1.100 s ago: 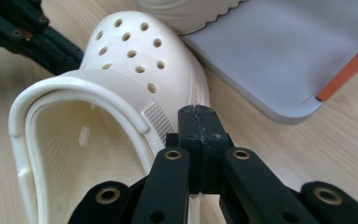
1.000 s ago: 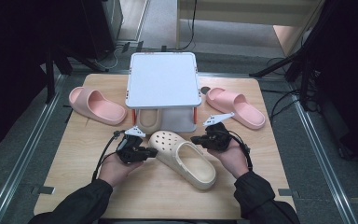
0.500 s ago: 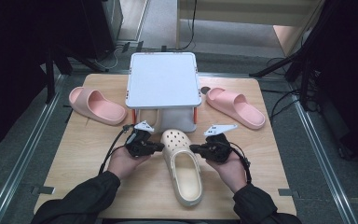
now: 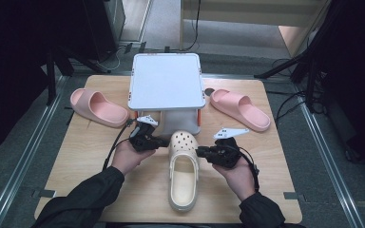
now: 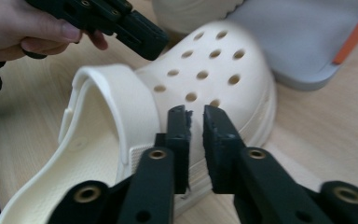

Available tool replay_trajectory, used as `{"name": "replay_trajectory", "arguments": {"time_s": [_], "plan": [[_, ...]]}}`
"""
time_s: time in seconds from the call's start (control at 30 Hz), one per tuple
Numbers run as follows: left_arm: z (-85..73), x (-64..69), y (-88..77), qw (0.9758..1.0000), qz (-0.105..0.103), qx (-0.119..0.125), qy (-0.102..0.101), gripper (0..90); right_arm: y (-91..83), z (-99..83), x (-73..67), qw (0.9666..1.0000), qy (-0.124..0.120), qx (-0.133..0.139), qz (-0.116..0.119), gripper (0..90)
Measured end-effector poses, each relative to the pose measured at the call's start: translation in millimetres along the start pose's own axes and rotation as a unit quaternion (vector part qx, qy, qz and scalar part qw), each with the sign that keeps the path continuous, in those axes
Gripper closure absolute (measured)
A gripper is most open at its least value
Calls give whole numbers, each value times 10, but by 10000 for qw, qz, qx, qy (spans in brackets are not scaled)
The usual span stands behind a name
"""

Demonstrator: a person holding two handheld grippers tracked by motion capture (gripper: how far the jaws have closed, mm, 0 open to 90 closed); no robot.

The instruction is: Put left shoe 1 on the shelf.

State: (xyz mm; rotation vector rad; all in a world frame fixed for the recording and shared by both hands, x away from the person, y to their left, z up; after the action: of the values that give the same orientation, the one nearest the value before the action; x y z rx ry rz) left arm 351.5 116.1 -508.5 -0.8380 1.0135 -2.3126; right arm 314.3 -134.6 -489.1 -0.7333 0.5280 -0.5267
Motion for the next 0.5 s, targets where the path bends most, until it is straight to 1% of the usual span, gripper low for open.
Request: {"name": "replay_trajectory", "arguments": {"time_s": [0.03,0.07,0.1,0.13,0.17,0.2,0.33,0.4,0.43,0.47,0.5], "plan": [[38,-1,-76,9999,-75,86,-12,890,-34,18,-7,10000,22,51,13,771],[38,-1,-76,9999,-75,86,-12,891,-34,18,-7,10000,22,51,13,771],[57,5,-125,9998,-159,108,-27,891,-79,38,-17,9999,49,109,31,759],[66,9,-152,9998,-186,108,-28,891,-126,57,-35,9998,98,147,45,743],[77,21,-199,9998,-195,108,1,891,-154,64,-47,9998,96,167,33,729],[83,26,-228,9998,-180,84,24,889,-191,66,-69,9997,97,208,-1,707],[113,80,-408,9998,-157,130,84,883,-242,16,-139,9998,143,145,-6,631],[142,111,-516,9997,-132,163,151,877,-238,-43,-192,9997,188,123,49,591],[161,116,-570,9996,-118,177,182,875,-218,-101,-233,9997,227,57,70,560],[183,115,-625,9996,-113,176,188,875,-218,-101,-233,9997,227,57,70,560],[207,106,-677,9995,-90,227,177,874,-205,-134,-255,9996,261,6,92,554]]}}
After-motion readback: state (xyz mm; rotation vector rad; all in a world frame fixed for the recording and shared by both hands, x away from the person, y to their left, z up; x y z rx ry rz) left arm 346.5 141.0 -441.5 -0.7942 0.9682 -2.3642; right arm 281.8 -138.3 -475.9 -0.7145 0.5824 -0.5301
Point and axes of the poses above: each handheld gripper's, and its own axes: y roughly forward along the jaws, z roughly out of its top, x roughly to its right, the point moved 3 cm from there along y, roughly forward along the jaws, and after that the axes turned 10 degrees about -x, right-handed, at the moved point
